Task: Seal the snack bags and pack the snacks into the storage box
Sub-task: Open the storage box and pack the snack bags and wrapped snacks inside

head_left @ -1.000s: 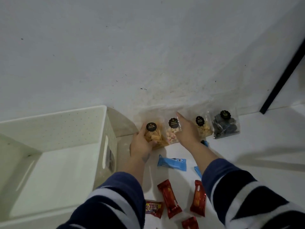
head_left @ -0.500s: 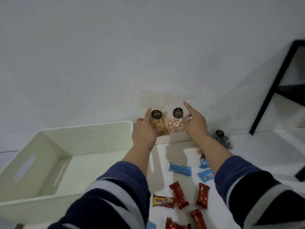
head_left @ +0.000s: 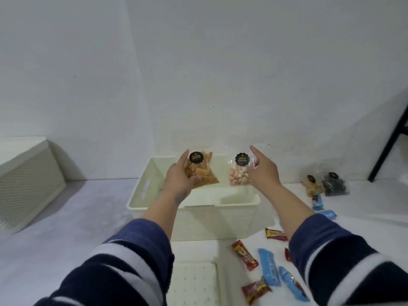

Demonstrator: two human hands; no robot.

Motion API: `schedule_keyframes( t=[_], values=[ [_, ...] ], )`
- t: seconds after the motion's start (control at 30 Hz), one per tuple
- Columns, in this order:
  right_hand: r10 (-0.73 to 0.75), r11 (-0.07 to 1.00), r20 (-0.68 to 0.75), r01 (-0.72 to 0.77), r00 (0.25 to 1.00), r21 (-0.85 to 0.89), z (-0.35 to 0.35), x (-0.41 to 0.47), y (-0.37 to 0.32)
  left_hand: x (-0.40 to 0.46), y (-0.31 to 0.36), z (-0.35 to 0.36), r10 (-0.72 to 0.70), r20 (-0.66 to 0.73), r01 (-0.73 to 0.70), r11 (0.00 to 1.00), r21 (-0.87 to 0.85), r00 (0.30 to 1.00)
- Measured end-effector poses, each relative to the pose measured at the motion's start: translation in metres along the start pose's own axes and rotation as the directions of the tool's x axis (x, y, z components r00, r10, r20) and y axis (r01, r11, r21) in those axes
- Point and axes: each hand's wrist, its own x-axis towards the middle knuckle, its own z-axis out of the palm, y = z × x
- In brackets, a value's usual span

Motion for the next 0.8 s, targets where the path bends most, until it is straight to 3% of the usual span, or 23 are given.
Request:
schedule_keyframes(
  t=[0.37, 0.57, 0.8],
  values=[
    [0.157, 0.982, 0.202, -0.132, 0.967, -0.133, 0.103, 0.016, 0.004, 0.039, -0.083, -0.025, -0.196, 0.077, 0.195, 0.981, 0.015, 0.978],
    [0.257, 0.948, 0.368, -0.16, 0.894, -0.274, 0.157, 0.056, 0.02, 0.084, -0.12, 0.001, -0.369, 0.177, 0.367, 0.929, 0.049, 0.912],
    [0.313, 0.933, 0.414, -0.196, 0.855, -0.301, 0.213, 0.105, 0.034, 0.137, -0.159, 0.023, -0.432, 0.122, 0.404, 0.893, 0.199, 0.894]
  ],
)
